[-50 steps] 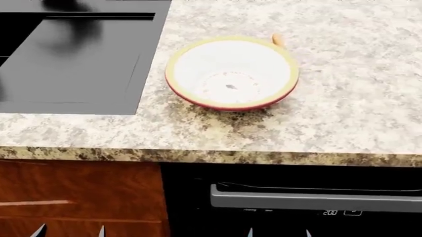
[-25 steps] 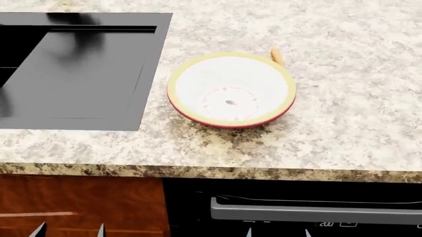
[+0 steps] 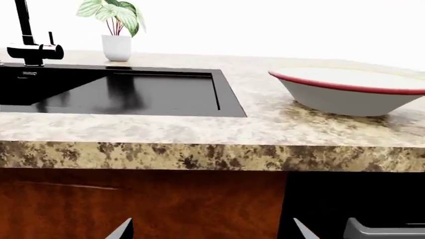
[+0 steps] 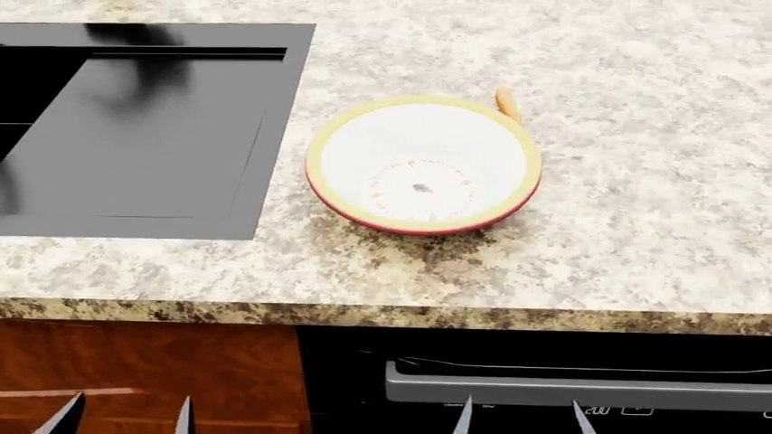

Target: There is a mixed pile of frozen fruits and vegetables on the counter. Locate all the frozen vegetables and place the items in a bowl on the counter. Take all the frozen fruits and defrost them in a running sink.

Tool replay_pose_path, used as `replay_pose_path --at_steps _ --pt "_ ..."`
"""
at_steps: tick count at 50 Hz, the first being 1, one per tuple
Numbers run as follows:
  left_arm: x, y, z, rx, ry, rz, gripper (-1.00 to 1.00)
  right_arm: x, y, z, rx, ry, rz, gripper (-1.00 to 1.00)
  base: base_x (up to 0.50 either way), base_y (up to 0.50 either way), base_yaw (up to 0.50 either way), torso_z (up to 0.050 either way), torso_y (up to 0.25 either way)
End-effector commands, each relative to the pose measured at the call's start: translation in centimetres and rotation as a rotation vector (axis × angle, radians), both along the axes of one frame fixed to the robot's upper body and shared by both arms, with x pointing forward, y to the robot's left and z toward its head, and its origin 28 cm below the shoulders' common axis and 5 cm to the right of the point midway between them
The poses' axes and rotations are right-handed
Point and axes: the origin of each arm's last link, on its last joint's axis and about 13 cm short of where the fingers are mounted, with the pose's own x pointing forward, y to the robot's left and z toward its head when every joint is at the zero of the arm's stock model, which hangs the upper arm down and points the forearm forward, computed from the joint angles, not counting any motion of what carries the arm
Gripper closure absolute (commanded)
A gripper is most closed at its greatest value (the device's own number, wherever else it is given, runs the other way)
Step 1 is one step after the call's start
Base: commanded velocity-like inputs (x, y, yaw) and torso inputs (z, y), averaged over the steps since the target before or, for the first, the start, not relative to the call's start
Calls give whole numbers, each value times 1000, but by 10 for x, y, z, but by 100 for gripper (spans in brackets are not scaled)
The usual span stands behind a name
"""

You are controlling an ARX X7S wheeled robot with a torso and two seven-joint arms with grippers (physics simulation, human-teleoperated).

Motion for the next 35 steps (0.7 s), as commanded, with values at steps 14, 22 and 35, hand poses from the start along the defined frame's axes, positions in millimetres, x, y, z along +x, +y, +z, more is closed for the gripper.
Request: replay_pose_path --at_steps 14,22,35 --pt "3 7 106 10 -32 -73 -100 -1 -32 127 -81 -83 -2 -100 0 0 0 0 0" --pt "-4 13 119 16 3 -75 -100 -18 -39 145 -79 -55 8 -100 0 0 0 0 0" --pt "-4 25 132 -11 9 -49 -100 -24 -44 153 -149 -68 -30 -100 0 0 0 0 0"
